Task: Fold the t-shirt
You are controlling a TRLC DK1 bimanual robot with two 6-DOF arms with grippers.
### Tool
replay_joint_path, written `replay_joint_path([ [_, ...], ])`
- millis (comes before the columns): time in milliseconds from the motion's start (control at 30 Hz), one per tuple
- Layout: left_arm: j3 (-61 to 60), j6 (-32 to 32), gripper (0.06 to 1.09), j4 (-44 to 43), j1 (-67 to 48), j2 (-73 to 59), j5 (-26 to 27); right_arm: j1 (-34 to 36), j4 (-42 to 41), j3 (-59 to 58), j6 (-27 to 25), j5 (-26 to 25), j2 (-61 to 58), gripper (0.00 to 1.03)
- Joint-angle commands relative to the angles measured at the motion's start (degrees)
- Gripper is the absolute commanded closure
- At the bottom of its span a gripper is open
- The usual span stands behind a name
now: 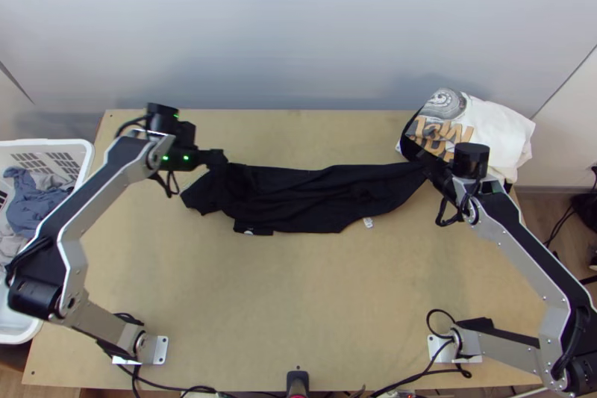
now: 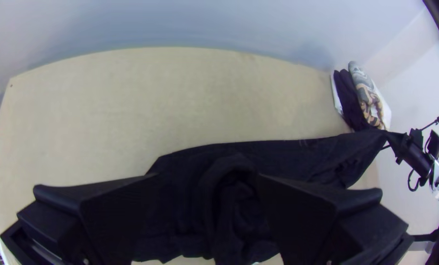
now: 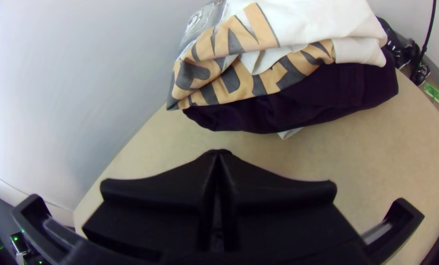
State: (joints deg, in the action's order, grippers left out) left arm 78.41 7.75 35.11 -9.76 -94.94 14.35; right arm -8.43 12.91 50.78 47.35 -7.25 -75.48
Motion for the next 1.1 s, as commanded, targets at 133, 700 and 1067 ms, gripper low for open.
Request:
replay_joint_path([
  [133, 4.38, -7.92, 0.13, 15.07, 1.85, -1.22, -0.64, -0.71, -0.6, 0.28, 0.72, 0.04, -0.45, 1.0],
  [700, -1.33, 45.6, 0.26, 24.3, 9.06, -5.26, 19.4, -1.07, -0.6, -0.42, 1.34, 0.04, -0.89, 1.0],
  [1067, -1.95, 58.96, 0.12, 21.58, 7.12, -11.85, 20.37, -0.8, -0.6, 0.19, 0.81, 0.04, -1.69, 1.0],
])
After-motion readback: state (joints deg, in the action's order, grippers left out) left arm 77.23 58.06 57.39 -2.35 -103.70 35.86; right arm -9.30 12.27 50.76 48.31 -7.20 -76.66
